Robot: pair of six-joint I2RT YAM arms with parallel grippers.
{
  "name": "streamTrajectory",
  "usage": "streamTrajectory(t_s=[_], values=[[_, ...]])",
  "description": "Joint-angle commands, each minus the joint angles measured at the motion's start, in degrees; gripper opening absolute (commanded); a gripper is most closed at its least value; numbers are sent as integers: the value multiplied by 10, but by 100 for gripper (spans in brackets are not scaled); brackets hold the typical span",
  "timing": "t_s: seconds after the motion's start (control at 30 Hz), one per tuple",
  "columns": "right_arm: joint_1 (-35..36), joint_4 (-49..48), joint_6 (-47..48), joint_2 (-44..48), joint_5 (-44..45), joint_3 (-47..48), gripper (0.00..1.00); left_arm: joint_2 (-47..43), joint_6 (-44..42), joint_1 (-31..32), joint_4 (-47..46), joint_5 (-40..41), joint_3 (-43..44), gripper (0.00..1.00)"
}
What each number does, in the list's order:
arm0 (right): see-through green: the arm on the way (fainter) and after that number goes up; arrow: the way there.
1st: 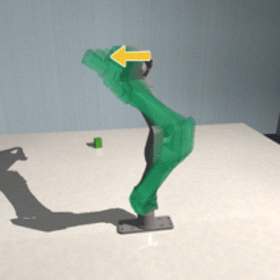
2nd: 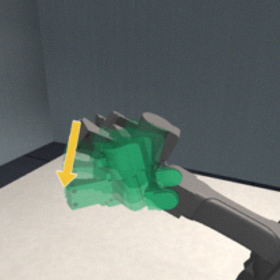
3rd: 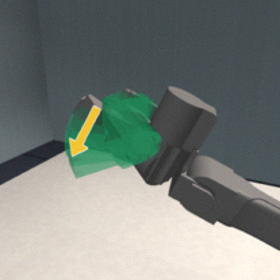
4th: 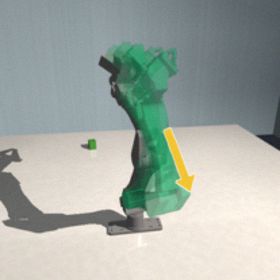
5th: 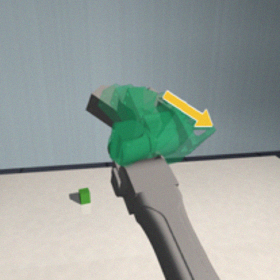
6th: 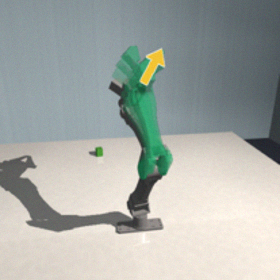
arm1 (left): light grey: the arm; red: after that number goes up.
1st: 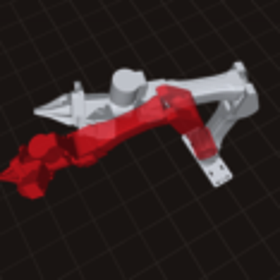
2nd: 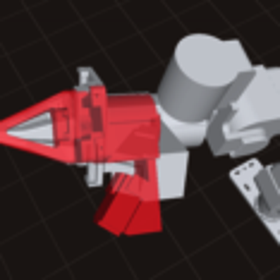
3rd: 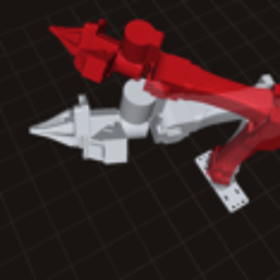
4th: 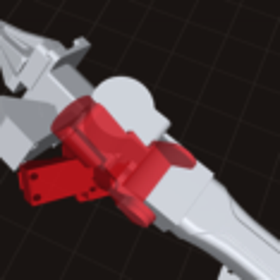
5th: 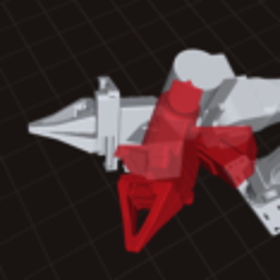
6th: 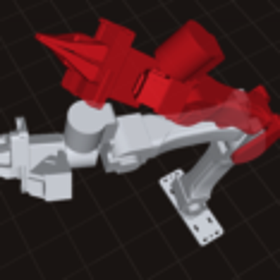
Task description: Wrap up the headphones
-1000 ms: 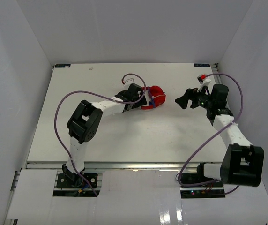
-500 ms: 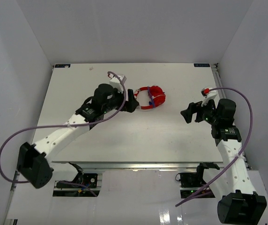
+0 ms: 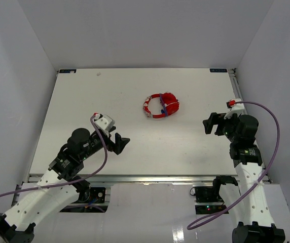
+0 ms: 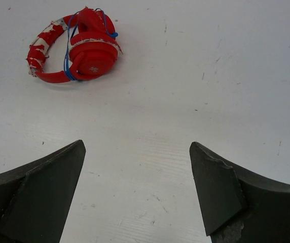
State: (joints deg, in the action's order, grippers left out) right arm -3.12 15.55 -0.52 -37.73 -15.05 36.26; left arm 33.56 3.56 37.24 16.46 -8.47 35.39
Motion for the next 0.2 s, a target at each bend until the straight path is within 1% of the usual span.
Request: streamTrajectory(t_s=[0.0,0.17], values=[[-15,-9,-4,5,5,-7,90,-74,-17,-1,-21,38,-29,98],[-24,-12,-4,9,2,-19,90,-165,-2,-1,-33,67,-61,98]])
